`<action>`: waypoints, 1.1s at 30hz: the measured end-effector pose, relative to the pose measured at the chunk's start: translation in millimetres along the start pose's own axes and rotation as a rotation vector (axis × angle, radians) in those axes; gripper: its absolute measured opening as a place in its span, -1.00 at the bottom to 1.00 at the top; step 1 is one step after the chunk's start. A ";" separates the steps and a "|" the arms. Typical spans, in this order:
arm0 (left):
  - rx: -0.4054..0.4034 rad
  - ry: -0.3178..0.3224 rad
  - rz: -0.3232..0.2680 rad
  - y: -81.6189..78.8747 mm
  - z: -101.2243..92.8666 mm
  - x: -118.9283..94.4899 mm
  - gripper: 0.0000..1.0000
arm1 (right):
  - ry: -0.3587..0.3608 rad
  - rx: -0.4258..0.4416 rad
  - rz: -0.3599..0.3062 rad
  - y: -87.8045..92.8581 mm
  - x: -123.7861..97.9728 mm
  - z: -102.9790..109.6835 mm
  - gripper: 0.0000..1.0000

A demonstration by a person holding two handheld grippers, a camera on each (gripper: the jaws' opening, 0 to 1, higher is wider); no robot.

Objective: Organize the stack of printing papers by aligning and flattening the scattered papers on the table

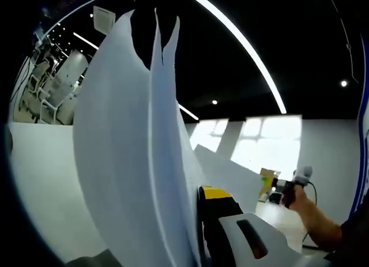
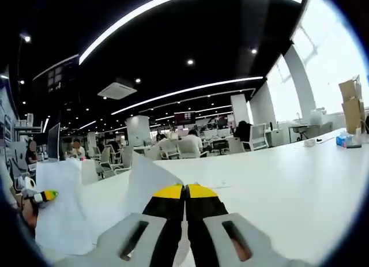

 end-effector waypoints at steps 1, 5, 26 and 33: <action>0.000 0.000 -0.001 0.3 -0.8 0.0 -0.86 | -0.003 0.005 -0.005 -0.6 -0.1 1.0 -1.00; -0.002 0.001 -0.004 0.8 -3.0 -0.2 -0.86 | -0.014 0.015 -0.014 -2.2 -1.3 5.9 -1.00; -0.002 0.002 -0.006 -1.4 0.7 -0.6 -0.86 | -0.039 0.060 -0.056 -11.9 -11.8 16.5 -1.00; -0.002 0.002 -0.005 -2.6 3.6 -0.8 -0.86 | -0.041 0.052 -0.069 -18.5 -11.7 17.3 -1.00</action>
Point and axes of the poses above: the point that each gripper's makers call its tool centre point, and the gripper's own axes: x roughly forward along the fingers, z roughly to its left, y roughly out of its underside, the point moved 6 cm from there along -x, roughly backward along the fingers, and after that the axes turned 1 degree about -y, right-handed, at the moved point
